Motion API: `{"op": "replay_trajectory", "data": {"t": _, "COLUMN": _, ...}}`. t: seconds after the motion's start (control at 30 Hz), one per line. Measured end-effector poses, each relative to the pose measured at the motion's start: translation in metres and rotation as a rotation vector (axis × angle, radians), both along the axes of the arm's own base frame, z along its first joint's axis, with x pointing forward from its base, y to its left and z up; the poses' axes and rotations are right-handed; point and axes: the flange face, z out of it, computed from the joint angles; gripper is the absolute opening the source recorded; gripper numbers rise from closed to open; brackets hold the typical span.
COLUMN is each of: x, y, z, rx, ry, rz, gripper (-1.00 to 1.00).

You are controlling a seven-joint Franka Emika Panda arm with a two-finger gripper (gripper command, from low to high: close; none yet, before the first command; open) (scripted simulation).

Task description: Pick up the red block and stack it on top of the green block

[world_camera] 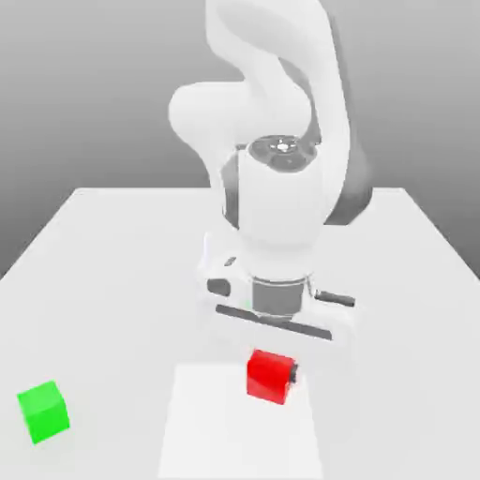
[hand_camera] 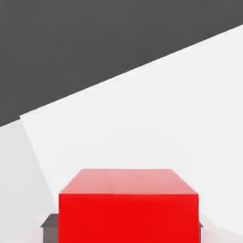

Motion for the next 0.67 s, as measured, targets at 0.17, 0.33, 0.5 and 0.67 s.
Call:
{"op": "replay_trajectory", "data": {"t": 0.17, "x": 0.007, "y": -0.102, "z": 0.010, "rx": 0.002, "ry": 0.001, "rz": -0.036, "gripper": -1.00}}
{"op": "replay_trajectory", "data": {"t": 0.33, "x": -0.011, "y": -0.209, "z": 0.023, "rx": 0.000, "ry": -0.002, "rz": -0.070, "gripper": -1.00}}
{"op": "replay_trajectory", "data": {"t": 0.5, "x": -0.024, "y": -0.252, "z": -0.011, "rx": -0.003, "ry": -0.003, "rz": -0.082, "gripper": -1.00}}
{"op": "replay_trajectory", "data": {"t": 0.67, "x": -0.026, "y": -0.253, "z": -0.032, "rx": -0.003, "ry": -0.003, "rz": -0.083, "gripper": 1.00}}
